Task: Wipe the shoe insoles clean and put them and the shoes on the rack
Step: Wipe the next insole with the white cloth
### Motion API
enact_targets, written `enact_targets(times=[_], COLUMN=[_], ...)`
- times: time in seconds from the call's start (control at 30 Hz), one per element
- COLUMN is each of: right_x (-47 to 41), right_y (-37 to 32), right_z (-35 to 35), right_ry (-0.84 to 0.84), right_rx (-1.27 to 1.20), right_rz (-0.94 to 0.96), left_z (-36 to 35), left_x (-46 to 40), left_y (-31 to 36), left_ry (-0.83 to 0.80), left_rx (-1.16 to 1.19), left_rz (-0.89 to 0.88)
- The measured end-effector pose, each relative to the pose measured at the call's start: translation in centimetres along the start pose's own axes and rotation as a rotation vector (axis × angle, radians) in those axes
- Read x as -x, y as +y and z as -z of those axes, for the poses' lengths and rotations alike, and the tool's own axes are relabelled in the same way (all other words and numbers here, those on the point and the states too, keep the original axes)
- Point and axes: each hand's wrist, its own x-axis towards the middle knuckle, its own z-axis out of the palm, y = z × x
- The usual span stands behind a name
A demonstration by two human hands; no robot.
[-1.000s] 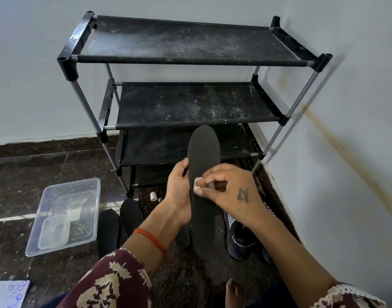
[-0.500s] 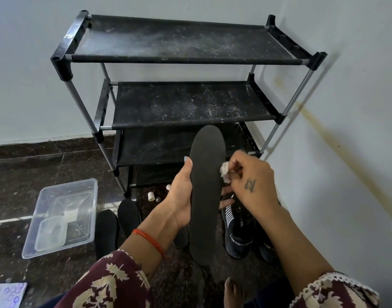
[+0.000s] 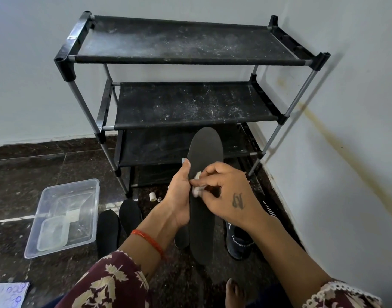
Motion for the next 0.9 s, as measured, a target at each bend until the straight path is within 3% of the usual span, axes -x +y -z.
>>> enact_targets(times=[0.17, 0.37, 0.47, 0.57, 0.7, 0.77, 0.9], right_x=[-0.4, -0.9, -1.0, -1.0, -0.7, -0.4, -0.6], right_y=[0.7, 2.2, 2.8, 2.6, -0.2, -0.5, 0.3], right_z=[0.4, 1.3, 2.4, 3.2, 2.0, 1.0, 0.6], right_ry=[-0.015, 0.101, 0.236, 0.371, 0.026, -0.086, -0.082], right_rx=[0.007, 0.158, 0.283, 0.154, -0.247, -0.179, -0.038], right_rz=[-0.066, -0.183, -0.232, -0.254, -0.281, -0.201, -0.098], left_z=[-0.5, -0.9, -0.8, -0.7, -0.7, -0.3, 0.0], left_x=[0.3, 0.6, 0.6, 0.5, 0.4, 0.2, -0.1], left_y=[-0.2, -0.4, -0.3, 0.0, 0.0, 0.0, -0.3], left_ry=[-0.025, -0.047, -0.047, -0.065, -0.069, -0.043, -0.019], left_rx=[-0.056, -0.003, -0.004, 0.017, 0.015, -0.003, -0.055], left_rz=[-0.015, 0.029, 0.046, 0.031, -0.02, -0.036, -0.033])
